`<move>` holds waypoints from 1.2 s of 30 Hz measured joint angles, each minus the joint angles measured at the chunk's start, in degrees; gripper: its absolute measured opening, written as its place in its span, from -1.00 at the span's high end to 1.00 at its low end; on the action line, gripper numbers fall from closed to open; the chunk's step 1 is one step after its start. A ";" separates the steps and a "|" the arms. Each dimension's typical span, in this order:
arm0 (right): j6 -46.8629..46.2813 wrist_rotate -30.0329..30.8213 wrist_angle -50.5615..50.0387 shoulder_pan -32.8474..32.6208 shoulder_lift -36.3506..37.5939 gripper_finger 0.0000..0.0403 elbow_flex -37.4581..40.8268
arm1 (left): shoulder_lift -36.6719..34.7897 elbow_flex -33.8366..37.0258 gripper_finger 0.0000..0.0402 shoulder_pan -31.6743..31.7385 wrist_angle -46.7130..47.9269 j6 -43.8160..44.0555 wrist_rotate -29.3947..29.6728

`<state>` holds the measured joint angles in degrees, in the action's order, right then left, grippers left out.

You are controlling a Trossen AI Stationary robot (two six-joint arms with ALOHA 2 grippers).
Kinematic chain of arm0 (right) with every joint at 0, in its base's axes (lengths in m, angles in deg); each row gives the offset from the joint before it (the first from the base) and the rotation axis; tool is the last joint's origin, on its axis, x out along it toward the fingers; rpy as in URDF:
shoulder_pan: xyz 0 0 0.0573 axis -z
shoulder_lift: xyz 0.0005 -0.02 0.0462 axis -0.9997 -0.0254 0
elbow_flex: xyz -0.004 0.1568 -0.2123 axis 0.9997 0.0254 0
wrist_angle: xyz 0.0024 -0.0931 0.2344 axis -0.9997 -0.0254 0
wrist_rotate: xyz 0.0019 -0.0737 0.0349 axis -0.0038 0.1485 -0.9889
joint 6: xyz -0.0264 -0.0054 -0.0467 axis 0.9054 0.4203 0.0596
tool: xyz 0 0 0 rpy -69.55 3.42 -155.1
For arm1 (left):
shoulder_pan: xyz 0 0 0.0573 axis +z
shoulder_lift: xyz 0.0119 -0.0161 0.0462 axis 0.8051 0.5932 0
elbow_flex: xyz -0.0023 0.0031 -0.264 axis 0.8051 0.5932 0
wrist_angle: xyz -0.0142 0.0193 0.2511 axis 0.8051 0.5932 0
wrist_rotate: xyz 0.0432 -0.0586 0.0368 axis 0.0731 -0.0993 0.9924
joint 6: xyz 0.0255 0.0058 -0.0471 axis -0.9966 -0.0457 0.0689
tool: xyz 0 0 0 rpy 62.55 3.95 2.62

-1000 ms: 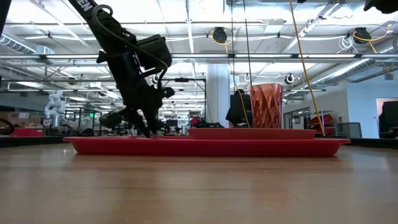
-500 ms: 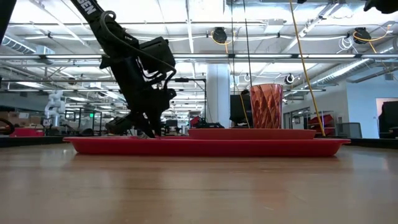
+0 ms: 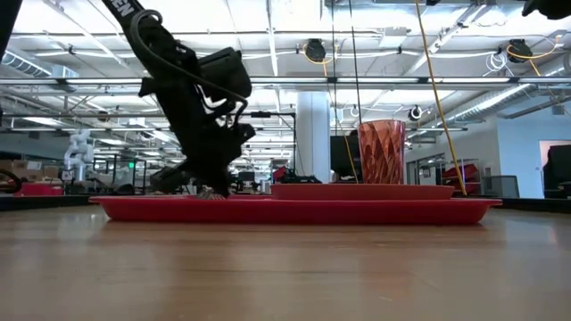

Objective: Pick and place plate/cup/fork/spoon on tray
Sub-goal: Put the orange fork on the red tray to the right of the blue spoon

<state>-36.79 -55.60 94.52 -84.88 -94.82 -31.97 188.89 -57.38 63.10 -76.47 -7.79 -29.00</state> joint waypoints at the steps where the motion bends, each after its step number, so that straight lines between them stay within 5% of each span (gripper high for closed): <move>1: -0.01 0.00 -0.01 0.00 0.00 0.32 0.00 | -0.15 0.07 0.90 -0.14 0.52 0.41 0.02; 18: -0.10 0.00 -0.20 0.00 0.01 0.32 0.00 | -0.37 0.09 0.69 -0.92 -3.18 2.22 0.77; 31: -0.02 0.00 -0.23 0.00 0.02 0.32 0.00 | -0.46 0.04 0.69 -0.91 -1.64 11.49 -13.95; 36: 0.26 0.00 -0.44 0.00 0.02 0.32 0.00 | -0.46 0.04 0.69 -1.92 -4.23 12.07 -8.10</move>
<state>-36.53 -55.60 94.07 -84.88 -94.81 -31.97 188.43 -57.33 61.19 -80.71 4.29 -37.10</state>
